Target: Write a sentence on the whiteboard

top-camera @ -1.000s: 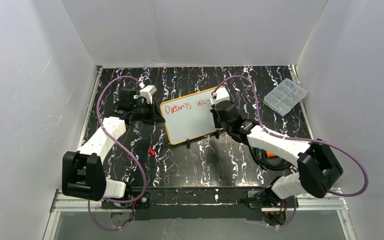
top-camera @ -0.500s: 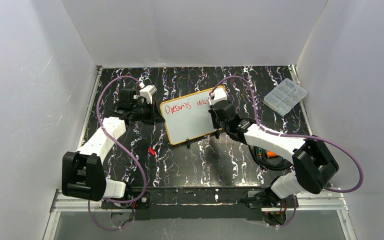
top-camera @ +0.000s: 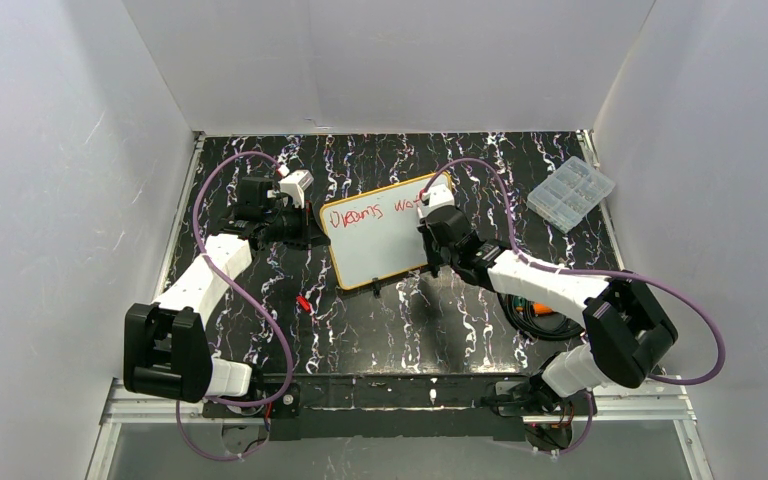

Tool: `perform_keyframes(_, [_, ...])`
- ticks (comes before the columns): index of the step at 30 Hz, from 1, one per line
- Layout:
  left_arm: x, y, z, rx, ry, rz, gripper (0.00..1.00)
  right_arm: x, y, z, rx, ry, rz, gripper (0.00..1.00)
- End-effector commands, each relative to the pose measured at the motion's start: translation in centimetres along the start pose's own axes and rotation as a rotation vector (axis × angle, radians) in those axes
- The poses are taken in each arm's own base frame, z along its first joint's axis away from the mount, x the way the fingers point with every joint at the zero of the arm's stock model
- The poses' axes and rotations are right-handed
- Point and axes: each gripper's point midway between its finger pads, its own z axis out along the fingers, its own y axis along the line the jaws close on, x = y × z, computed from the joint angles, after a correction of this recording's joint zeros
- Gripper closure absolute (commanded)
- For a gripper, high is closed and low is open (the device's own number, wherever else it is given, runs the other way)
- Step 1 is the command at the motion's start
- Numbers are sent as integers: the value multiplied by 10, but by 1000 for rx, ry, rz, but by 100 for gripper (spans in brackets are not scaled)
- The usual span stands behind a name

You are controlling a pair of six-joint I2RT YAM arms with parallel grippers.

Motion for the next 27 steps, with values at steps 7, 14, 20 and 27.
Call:
perform_keyframes(7, [-10, -14, -10, 37, -34, 37, 100, 4, -8, -4, 50, 4, 10, 99])
perform_keyframes(14, [-10, -14, -10, 35, -35, 38, 100, -27, -10, -10, 72, -66, -6, 99])
perform_keyframes(20, [-10, -14, -10, 35, -36, 39, 100, -51, -11, -21, 66, -139, 2, 99])
perform_keyframes(27, [-10, -15, -11, 36, -37, 40, 100, -62, -15, -14, 88, -140, -20, 99])
